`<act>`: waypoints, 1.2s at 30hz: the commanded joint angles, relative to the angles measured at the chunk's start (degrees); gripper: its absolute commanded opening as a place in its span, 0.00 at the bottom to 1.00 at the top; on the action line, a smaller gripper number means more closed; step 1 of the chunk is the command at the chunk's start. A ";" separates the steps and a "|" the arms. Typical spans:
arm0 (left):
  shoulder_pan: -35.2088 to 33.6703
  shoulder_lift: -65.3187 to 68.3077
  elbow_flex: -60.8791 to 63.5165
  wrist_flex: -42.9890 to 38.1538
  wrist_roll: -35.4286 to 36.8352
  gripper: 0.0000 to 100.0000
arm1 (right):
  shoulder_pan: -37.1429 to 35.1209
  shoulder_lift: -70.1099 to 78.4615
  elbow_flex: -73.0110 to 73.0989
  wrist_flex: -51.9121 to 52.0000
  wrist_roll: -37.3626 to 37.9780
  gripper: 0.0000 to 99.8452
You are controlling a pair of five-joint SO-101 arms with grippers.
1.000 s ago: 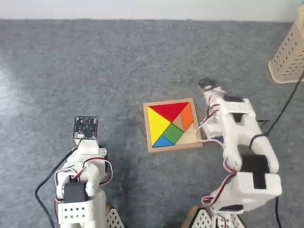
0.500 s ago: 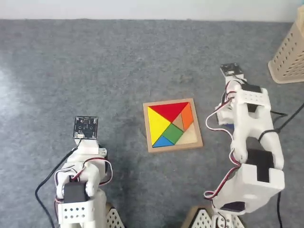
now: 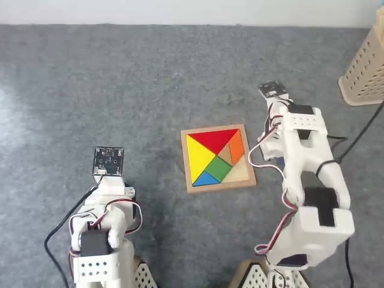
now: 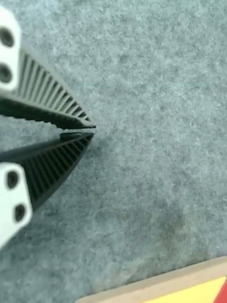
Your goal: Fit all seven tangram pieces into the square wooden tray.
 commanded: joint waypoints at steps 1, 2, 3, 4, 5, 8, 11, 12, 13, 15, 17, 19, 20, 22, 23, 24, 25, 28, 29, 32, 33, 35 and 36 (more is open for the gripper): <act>0.35 -0.88 -0.66 0.18 0.44 0.01 | 1.80 2.51 -4.92 -2.42 1.49 0.19; 0.35 -0.88 -0.66 0.18 0.44 0.01 | 2.59 3.82 -6.15 -2.15 1.85 0.19; 0.35 -0.88 -0.66 0.18 0.44 0.01 | 3.30 5.14 -7.30 -1.45 2.90 0.19; 0.35 -0.88 -0.66 0.18 0.44 0.01 | 3.91 6.37 -8.35 -0.75 3.60 0.19; 0.35 -0.88 -0.66 0.18 0.44 0.01 | 4.62 7.52 -9.32 -0.31 3.78 0.18; 0.35 -0.88 -0.66 0.18 0.44 0.01 | 6.73 9.89 -11.60 -0.13 3.60 0.18; 0.35 -0.88 -0.66 0.18 0.44 0.01 | 8.22 10.33 -12.31 -0.13 3.60 0.19; 0.35 -0.88 -0.66 0.18 0.44 0.01 | 8.57 10.33 -12.40 -0.04 3.60 0.19; 0.35 -0.88 -0.66 0.18 0.44 0.01 | 8.92 10.24 -12.48 -0.04 3.69 0.19; 0.35 -0.88 -0.66 0.18 0.44 0.01 | 9.01 9.01 -12.57 -0.04 3.78 0.19; 0.35 -0.88 -0.66 0.18 0.44 0.01 | 9.01 7.43 -12.31 0.40 3.87 0.19; 0.35 -0.88 -0.66 0.18 0.44 0.01 | 9.10 6.11 -12.57 2.42 3.43 0.18; 0.35 -0.88 -0.66 0.18 0.44 0.01 | 9.10 5.41 -12.48 3.12 2.46 0.18; 0.35 -0.88 -0.66 0.18 0.44 0.01 | 9.01 2.77 -12.57 3.74 -4.57 0.18; 0.35 -0.88 -0.66 0.18 0.44 0.01 | 8.84 1.19 -12.57 3.82 -9.23 0.18; 0.35 -0.88 -0.66 0.18 0.44 0.01 | 8.57 -0.40 -12.57 3.82 -13.98 0.18; 0.35 -0.88 -0.66 0.18 0.44 0.01 | 8.40 -1.45 -12.57 3.47 -18.46 0.17; 0.35 -0.88 -0.66 0.18 0.44 0.01 | 5.93 -2.95 -12.57 1.71 -29.71 0.12; 0.35 -0.88 -0.66 0.18 0.44 0.01 | 5.23 -2.95 -12.57 0.84 -32.79 0.11; 0.35 -0.88 -0.66 0.18 0.44 0.01 | 4.09 -2.59 -12.31 -1.45 -42.99 0.12; 0.35 -0.88 -0.66 0.18 0.44 0.01 | 4.09 -1.98 -12.40 -1.80 -46.95 0.13; 0.35 -0.88 -0.66 0.18 0.44 0.01 | 4.18 -0.13 -12.66 -1.98 -55.74 0.17; 0.35 -0.88 -0.66 0.18 0.44 0.01 | 4.26 0.92 -13.01 -1.80 -59.69 0.19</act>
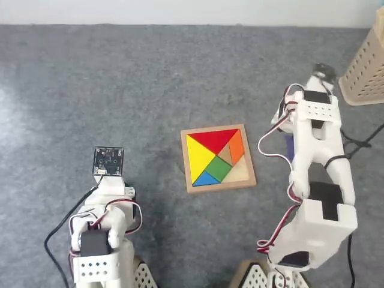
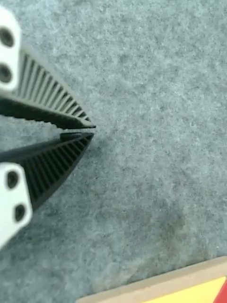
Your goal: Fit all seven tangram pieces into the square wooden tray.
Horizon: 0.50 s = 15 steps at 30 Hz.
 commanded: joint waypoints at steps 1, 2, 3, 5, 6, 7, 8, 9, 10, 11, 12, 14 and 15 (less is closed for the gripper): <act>0.35 -0.88 -0.66 0.18 0.44 0.01 | 0.13 0.92 -2.02 -0.57 -15.38 0.21; 0.35 -0.88 -0.66 0.18 0.44 0.01 | 0.84 1.89 -2.37 -0.48 -17.76 0.23; 0.35 -0.88 -0.66 0.18 0.44 0.01 | 1.71 2.68 -2.64 -0.48 -19.52 0.25; 0.35 -0.88 -0.66 0.18 0.44 0.01 | 3.03 4.44 -3.60 -0.48 -21.45 0.27; 0.35 -0.88 -0.66 0.18 0.44 0.01 | 3.30 5.23 -3.87 -0.48 -21.98 0.27; 0.35 -0.88 -0.66 0.18 0.44 0.01 | 3.30 5.85 -3.87 -0.48 -22.15 0.27; 0.35 -0.88 -0.66 0.18 0.44 0.01 | 3.30 6.37 -3.96 -0.48 -22.24 0.27; 0.35 -0.88 -0.66 0.18 0.44 0.01 | 3.30 6.99 -4.22 0.04 -22.51 0.27; 0.35 -0.88 -0.66 0.18 0.44 0.01 | 3.38 7.43 -4.31 0.04 -22.51 0.27; 0.35 -0.88 -0.66 0.18 0.44 0.01 | 3.65 8.04 -4.84 0.04 -22.51 0.27; 0.35 -0.88 -0.66 0.18 0.44 0.01 | 3.74 8.84 -5.45 0.04 -22.51 0.27; 0.35 -0.88 -0.66 0.18 0.44 0.01 | 3.82 10.42 -6.95 0.66 -22.59 0.27; 0.35 -0.88 -0.66 0.18 0.44 0.01 | 3.82 10.86 -7.38 0.66 -23.30 0.27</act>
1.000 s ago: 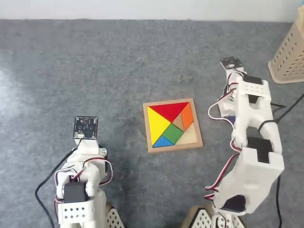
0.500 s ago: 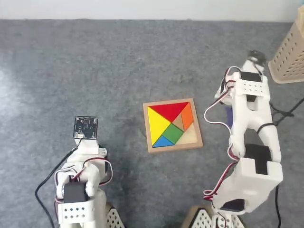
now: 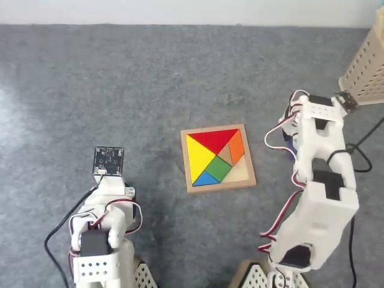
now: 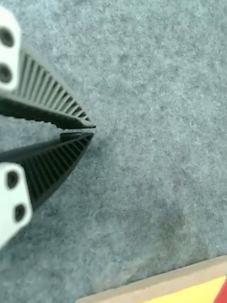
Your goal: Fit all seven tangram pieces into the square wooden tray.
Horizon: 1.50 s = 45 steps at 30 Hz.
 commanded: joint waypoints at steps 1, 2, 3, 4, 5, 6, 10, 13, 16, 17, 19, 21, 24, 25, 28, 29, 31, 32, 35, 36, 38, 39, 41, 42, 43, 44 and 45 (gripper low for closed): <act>0.35 -0.88 -0.66 0.18 0.44 0.01 | 0.75 0.31 -3.87 0.75 -2.73 0.27; 0.35 -0.88 -0.66 0.18 0.44 0.01 | 1.54 0.31 -4.13 0.75 -3.96 0.27; 0.35 -0.88 -0.66 0.18 0.44 0.01 | 2.33 0.31 -4.57 0.75 -4.84 0.27; 0.35 -0.88 -0.66 0.18 0.44 0.01 | 3.12 0.13 -4.84 0.75 -5.36 0.27; 0.35 -0.88 -0.66 0.18 0.44 0.01 | 3.74 -0.22 -5.19 0.75 -5.63 0.27; 0.35 -0.88 -0.66 0.18 0.44 0.01 | 4.00 -0.66 -5.19 0.75 -5.71 0.27; 0.35 -0.88 -0.66 0.18 0.44 0.01 | 4.00 -1.27 -5.19 0.75 -5.71 0.27; 0.35 -0.88 -0.66 0.18 0.44 0.01 | 4.09 -1.36 -5.10 0.75 -5.71 0.27; 0.35 -0.88 -0.66 0.18 0.44 0.01 | 3.74 -1.10 -5.10 0.40 -5.71 0.27; 0.35 -0.88 -0.66 0.18 0.44 0.01 | 3.47 -0.84 -5.10 0.22 -5.63 0.27; 0.35 -0.88 -0.66 0.18 0.44 0.01 | 2.42 -0.04 -5.10 0.48 -5.27 0.27; 0.35 -0.88 -0.66 0.18 0.44 0.01 | 1.19 1.45 -5.10 0.84 -4.92 0.26; 0.35 -0.88 -0.66 0.18 0.44 0.01 | -0.40 2.77 -5.10 0.84 0.00 0.19; 0.35 -0.88 -0.66 0.18 0.44 0.01 | -0.48 2.86 -5.10 0.84 1.93 0.15; 0.35 -0.88 -0.66 0.18 0.44 0.01 | -0.13 2.51 -5.10 1.98 8.00 0.08; 0.35 -0.88 -0.66 0.18 0.44 0.01 | -0.13 2.24 -5.10 2.59 11.25 0.07; 0.35 -0.88 -0.66 0.18 0.44 0.01 | -0.57 1.71 -5.19 3.30 23.56 0.06; 0.35 -0.88 -0.66 0.18 0.44 0.01 | -1.27 1.01 -5.19 3.21 31.30 0.06; 0.35 -0.88 -0.66 0.18 0.44 0.01 | -4.35 -1.45 -5.19 4.44 49.32 0.06; 0.35 -0.88 -0.66 0.18 0.44 0.01 | -5.32 -2.24 -5.27 5.67 52.75 0.06; 0.35 -0.88 -0.66 0.18 0.44 0.01 | -6.73 -3.91 -5.27 8.04 57.14 0.06; 0.35 -0.88 -0.66 0.18 0.44 0.01 | -7.43 -4.62 -5.27 9.01 60.22 0.06; 0.35 -0.88 -0.66 0.18 0.44 0.01 | -8.84 -5.41 -5.89 12.26 68.57 0.06; 0.35 -0.88 -0.66 0.18 0.44 0.01 | -9.45 -5.41 -6.33 14.20 72.53 0.06; 0.35 -0.88 -0.66 0.18 0.44 0.01 | -10.07 -5.32 -6.77 16.31 76.13 0.06; 0.35 -0.88 -0.66 0.18 0.44 0.01 | -10.42 -5.05 -7.30 17.89 78.51 0.06; 0.35 -0.88 -0.66 0.18 0.44 0.01 | -10.42 -4.88 -7.82 19.12 78.95 0.06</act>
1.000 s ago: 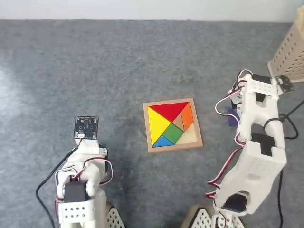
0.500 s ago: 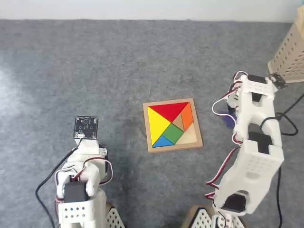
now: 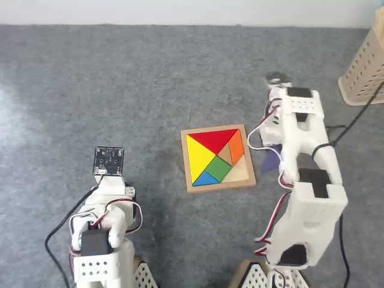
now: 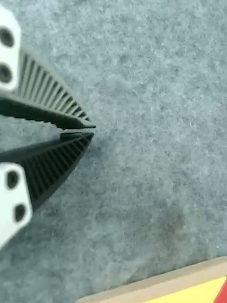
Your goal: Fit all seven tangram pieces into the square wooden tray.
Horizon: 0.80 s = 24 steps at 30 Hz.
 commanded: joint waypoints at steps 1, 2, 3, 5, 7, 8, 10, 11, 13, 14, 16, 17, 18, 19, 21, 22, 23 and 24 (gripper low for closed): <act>0.35 -0.88 -0.66 0.18 0.44 0.01 | -1.19 -3.30 -4.04 5.05 6.33 0.07; 0.35 -0.88 -0.66 0.18 0.44 0.01 | -1.10 -3.12 -4.31 5.32 5.63 0.09; 0.35 -0.88 -0.66 0.18 0.44 0.01 | -0.92 -2.95 -4.31 5.41 4.75 0.11; 0.35 -0.88 -0.66 0.18 0.44 0.01 | -0.92 -2.77 -4.04 5.23 2.37 0.16; 0.35 -0.88 -0.66 0.18 0.44 0.01 | -1.19 -2.86 -3.96 5.41 -1.23 0.20; 0.35 -0.88 -0.66 0.18 0.44 0.01 | -1.27 -3.30 -3.60 5.32 -3.43 0.20; 0.35 -0.88 -0.66 0.18 0.44 0.01 | -1.36 -4.53 -2.64 4.70 -7.12 0.21; 0.35 -0.88 -0.66 0.18 0.44 0.01 | -1.54 -5.49 -1.93 3.74 -8.88 0.21; 0.35 -0.88 -0.66 0.18 0.44 0.01 | -1.54 -8.13 1.14 1.36 -14.07 0.21; 0.35 -0.88 -0.66 0.18 0.44 0.01 | -1.71 -9.80 3.52 0.13 -16.53 0.21; 0.35 -0.88 -0.66 0.18 0.44 0.01 | -3.21 -13.41 9.41 -3.21 -19.25 0.21; 0.35 -0.88 -0.66 0.18 0.44 0.01 | -3.91 -14.81 12.13 -5.14 -20.40 0.21; 0.35 -0.88 -0.66 0.18 0.44 0.01 | -4.35 -16.13 14.42 -6.90 -22.15 0.21; 0.35 -0.88 -0.66 0.18 0.44 0.01 | -4.44 -17.01 16.09 -8.13 -24.00 0.21; 0.35 -0.88 -0.66 0.18 0.44 0.01 | -3.47 -17.54 17.41 -8.48 -25.76 0.21; 0.35 -0.88 -0.66 0.18 0.44 0.01 | -2.59 -17.36 17.58 -7.96 -25.76 0.21; 0.35 -0.88 -0.66 0.18 0.44 0.01 | -1.63 -17.01 17.58 -7.08 -26.11 0.22; 0.35 -0.88 -0.66 0.18 0.44 0.01 | -0.66 -16.66 17.58 -6.46 -26.11 0.23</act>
